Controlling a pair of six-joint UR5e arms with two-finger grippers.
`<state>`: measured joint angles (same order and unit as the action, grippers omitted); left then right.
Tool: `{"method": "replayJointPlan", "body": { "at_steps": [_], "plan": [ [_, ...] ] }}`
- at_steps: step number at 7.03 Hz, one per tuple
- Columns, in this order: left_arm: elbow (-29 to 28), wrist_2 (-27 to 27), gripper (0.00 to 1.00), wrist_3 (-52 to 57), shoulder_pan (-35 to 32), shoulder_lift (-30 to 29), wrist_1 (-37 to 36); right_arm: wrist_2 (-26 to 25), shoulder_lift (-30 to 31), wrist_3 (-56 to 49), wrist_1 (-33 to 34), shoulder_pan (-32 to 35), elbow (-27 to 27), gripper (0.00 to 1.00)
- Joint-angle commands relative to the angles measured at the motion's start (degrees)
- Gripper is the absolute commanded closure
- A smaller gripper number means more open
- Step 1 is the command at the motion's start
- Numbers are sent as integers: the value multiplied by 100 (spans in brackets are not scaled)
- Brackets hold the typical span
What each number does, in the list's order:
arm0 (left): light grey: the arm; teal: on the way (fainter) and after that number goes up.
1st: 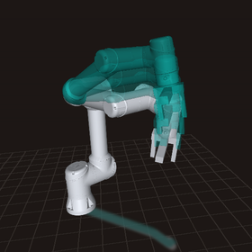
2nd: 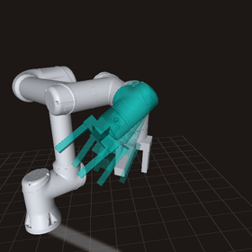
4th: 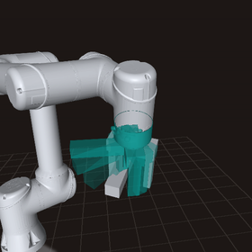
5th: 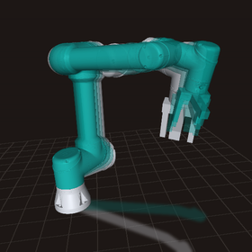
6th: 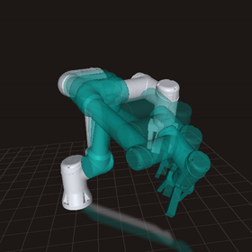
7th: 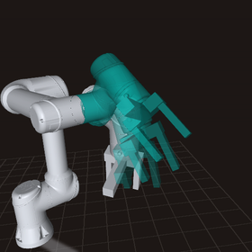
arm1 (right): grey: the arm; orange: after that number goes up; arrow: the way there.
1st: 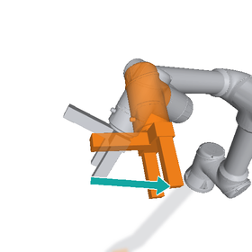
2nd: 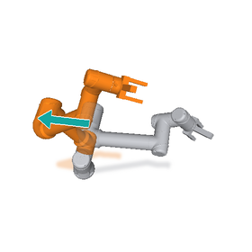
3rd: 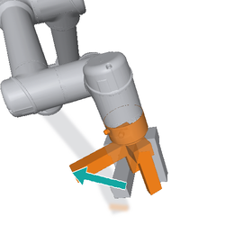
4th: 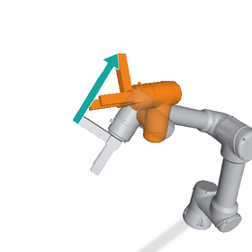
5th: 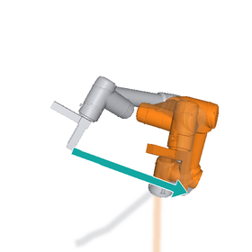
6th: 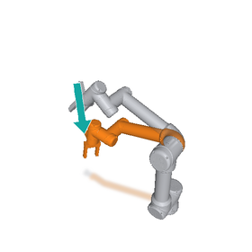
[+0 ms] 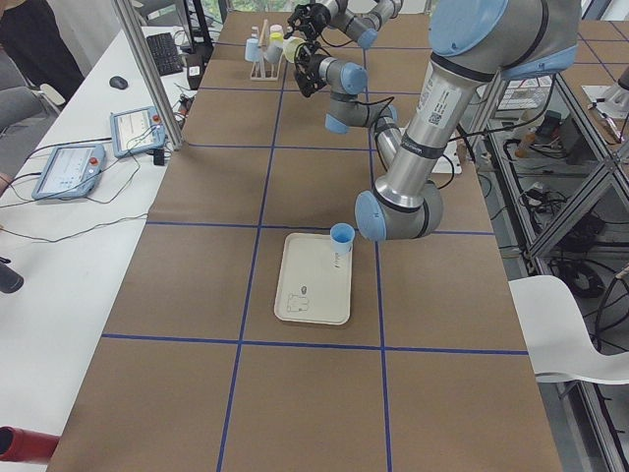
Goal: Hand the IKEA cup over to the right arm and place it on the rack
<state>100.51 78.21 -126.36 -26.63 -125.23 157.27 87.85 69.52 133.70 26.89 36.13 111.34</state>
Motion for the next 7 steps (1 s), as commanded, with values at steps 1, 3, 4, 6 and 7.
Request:
{"method": "replayJointPlan", "body": {
  "at_steps": [1,3,4,6,7],
  "plan": [
    [13,2,100,15,8,7,5,-57,0,217,0,-1,11,61],
    [30,2,34,15,26,7,5,-83,0,227,0,-1,20,82],
    [74,-7,7,15,17,7,5,-118,-9,227,0,8,46,82],
    [336,10,1,41,-9,513,14,-371,18,96,113,147,20,80],
    [416,54,1,581,-9,709,5,-330,79,-462,497,462,2,79]
  ]
}}
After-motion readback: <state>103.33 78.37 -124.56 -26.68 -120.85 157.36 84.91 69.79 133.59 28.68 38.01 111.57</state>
